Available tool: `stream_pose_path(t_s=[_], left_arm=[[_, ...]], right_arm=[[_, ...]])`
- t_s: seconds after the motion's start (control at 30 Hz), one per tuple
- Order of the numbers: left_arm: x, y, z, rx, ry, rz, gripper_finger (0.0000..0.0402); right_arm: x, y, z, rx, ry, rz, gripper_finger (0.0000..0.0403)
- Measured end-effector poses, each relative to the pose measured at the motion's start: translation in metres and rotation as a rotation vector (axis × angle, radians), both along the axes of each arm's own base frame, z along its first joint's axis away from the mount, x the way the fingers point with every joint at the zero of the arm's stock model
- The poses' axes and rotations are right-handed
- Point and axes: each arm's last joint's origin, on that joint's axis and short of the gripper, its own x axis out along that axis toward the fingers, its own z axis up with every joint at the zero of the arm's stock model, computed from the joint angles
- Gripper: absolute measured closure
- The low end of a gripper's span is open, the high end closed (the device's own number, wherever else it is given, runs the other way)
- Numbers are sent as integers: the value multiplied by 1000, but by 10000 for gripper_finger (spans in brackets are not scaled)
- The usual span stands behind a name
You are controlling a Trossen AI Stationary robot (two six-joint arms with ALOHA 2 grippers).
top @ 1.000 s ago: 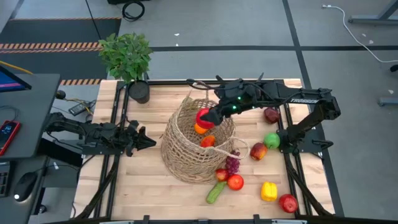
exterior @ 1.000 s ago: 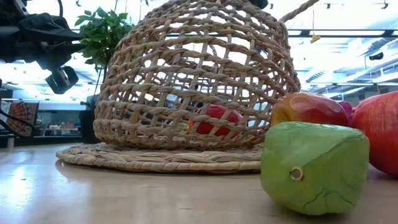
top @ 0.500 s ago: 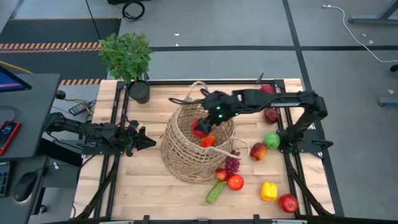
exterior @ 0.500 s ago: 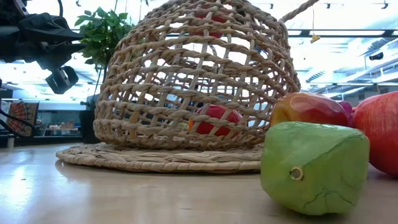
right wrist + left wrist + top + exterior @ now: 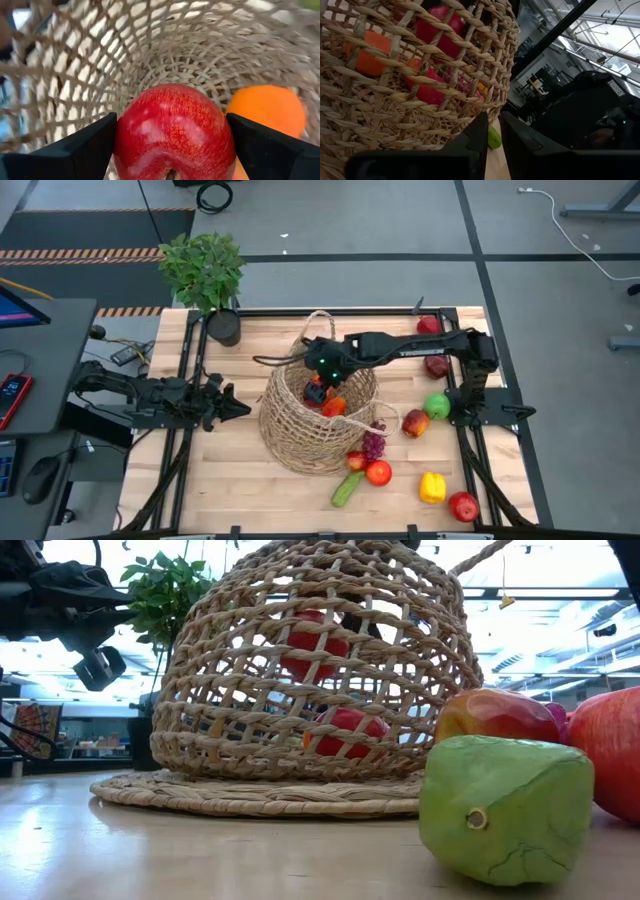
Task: Build produce basket
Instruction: Put the red apple into the brown basket
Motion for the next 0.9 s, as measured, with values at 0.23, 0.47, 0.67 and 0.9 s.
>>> stream_pose_path(t_s=[0.23,0.47,0.67,0.9], left_arm=[[0,0,0,0,0,0,341],[0,0,0,0,0,0,345],[0,0,0,0,0,0,339],[0,0,0,0,0,0,343]], right_arm=[[12,1,-23,-27,29,87,34],[16,2,-29,-18,24,135,21],[16,1,-26,-19,6,138,10],[6,1,-19,7,51,134,5]])
